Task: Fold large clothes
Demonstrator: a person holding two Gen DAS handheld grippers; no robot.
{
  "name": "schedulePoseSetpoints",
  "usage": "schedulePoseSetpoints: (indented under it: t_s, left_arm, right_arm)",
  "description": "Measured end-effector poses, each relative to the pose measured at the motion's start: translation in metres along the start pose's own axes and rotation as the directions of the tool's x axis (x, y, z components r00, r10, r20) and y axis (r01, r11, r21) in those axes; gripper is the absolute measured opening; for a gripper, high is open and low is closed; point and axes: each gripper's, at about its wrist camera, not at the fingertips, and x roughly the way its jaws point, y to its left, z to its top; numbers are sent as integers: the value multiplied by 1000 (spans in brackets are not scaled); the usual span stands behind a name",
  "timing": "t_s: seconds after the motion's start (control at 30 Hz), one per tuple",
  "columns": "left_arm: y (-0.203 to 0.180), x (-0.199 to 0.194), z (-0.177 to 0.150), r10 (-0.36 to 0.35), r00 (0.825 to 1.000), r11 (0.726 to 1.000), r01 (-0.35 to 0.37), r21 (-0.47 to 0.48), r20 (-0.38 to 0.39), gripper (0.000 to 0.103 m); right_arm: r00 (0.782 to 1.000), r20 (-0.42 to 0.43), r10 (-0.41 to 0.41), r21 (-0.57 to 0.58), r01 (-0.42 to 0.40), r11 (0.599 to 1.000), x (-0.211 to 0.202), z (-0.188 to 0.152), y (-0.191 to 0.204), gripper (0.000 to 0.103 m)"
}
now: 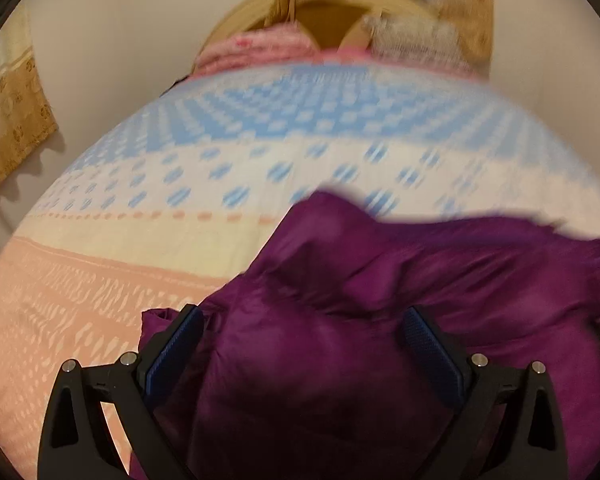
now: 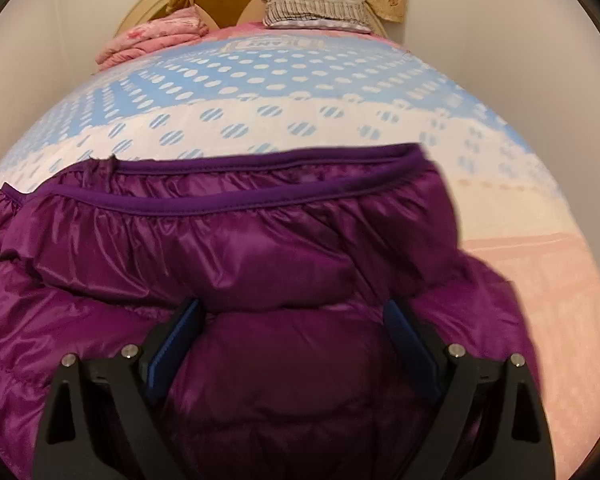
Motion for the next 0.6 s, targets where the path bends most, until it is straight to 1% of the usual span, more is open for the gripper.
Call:
schedulePoseSetpoints:
  t_s: [0.07,0.1,0.13,0.2,0.23,0.27,0.3,0.37,0.47,0.53,0.6]
  left_arm:
    - [-8,-20,0,-39,998,999,40,-8,49,100]
    - [-17,-32,-3,-56,994,998,55,10,88,100]
    - [-25,-36,-6,-55,993,998,52,34,108,100]
    - [-42,-34,-15,-31,992,995,19,96,122,100]
    - [-47,-29,-18,-17,993,993,4,116,114,100]
    - [-52,-18,-23,12,996,990,-24,138,86,100]
    - [-52,-11,-27,14,998,991,-23,131,69,100]
    - [-48,-3,-29,-18,999,994,13,107,50,100]
    - [-45,12,-28,-53,998,995,54,84,-17,100]
    - [-48,14,-30,-51,998,996,54,77,-34,101]
    - [-51,15,-31,-36,999,996,39,86,-35,101]
  right_arm:
    - [998,66,10,5,-10,1000,-20,1,7,94]
    - [996,84,30,12,-31,999,-27,2,11,94]
    - [993,96,64,13,-65,998,-32,2,18,94]
    - [993,91,81,-14,-81,997,-30,1,31,94]
    - [993,83,80,-29,-77,997,-25,-2,36,94]
    - [995,64,81,-43,-78,996,-16,-6,41,94]
    - [995,49,82,-44,-80,996,-9,-9,42,94]
    - [995,45,89,-30,-88,996,-1,-13,39,95]
    - [996,37,76,-39,-74,996,4,-15,40,97]
    - [997,31,69,-40,-67,997,7,-15,41,98]
    - [998,25,56,-42,-55,998,9,-16,42,98]
